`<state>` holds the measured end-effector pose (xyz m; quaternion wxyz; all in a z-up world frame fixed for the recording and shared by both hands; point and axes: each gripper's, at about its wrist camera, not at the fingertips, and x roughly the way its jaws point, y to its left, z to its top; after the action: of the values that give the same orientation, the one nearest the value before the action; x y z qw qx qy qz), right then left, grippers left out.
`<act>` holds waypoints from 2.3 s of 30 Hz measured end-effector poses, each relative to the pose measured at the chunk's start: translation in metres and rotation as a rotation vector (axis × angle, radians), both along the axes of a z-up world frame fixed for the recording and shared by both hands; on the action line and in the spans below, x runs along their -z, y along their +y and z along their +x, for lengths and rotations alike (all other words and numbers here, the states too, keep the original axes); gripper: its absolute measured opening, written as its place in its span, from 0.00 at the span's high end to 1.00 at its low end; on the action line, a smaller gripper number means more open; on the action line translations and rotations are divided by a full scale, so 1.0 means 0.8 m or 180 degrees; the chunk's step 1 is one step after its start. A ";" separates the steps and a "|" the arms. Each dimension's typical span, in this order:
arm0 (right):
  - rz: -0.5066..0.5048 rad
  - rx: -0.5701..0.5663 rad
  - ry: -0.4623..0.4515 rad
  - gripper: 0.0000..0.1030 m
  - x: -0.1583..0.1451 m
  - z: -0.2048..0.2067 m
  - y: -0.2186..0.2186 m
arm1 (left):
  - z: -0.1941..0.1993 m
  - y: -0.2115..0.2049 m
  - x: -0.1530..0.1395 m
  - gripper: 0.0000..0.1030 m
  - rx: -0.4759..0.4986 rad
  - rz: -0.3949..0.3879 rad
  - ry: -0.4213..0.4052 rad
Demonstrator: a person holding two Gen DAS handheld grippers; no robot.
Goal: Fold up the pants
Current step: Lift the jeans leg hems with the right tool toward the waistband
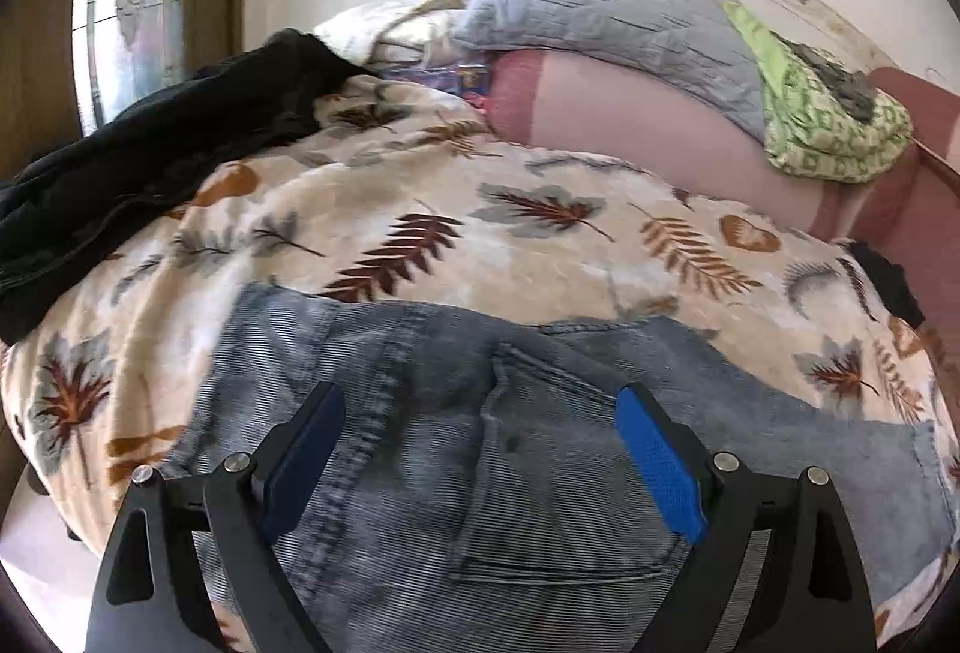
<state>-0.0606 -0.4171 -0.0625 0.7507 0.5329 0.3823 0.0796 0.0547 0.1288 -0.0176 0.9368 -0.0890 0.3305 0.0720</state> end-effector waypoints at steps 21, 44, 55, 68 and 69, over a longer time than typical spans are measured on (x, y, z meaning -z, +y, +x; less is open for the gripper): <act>0.0104 0.0509 0.0308 0.65 0.066 0.017 -0.041 | 0.044 -0.236 0.034 0.11 0.1285 -0.0192 0.0969; -0.0385 0.0223 0.0614 0.73 0.049 0.042 -0.039 | 0.042 -0.304 0.029 0.00 0.1394 0.0726 0.0715; -0.0060 0.0337 0.0776 0.72 0.057 0.043 -0.049 | 0.049 -0.296 0.044 0.00 0.1551 0.0560 0.0880; -0.0662 0.0069 0.0762 0.76 0.035 0.058 -0.032 | 0.053 -0.300 0.075 0.00 0.1631 0.0907 0.1356; -0.0734 0.0053 0.0768 0.77 0.030 0.060 -0.029 | 0.053 -0.301 0.081 0.00 0.1652 0.0919 0.1189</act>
<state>-0.0123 -0.4400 -0.0868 0.7561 0.4521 0.4718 -0.0356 0.0973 -0.1121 -0.0820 0.8502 0.1462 0.4942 -0.1075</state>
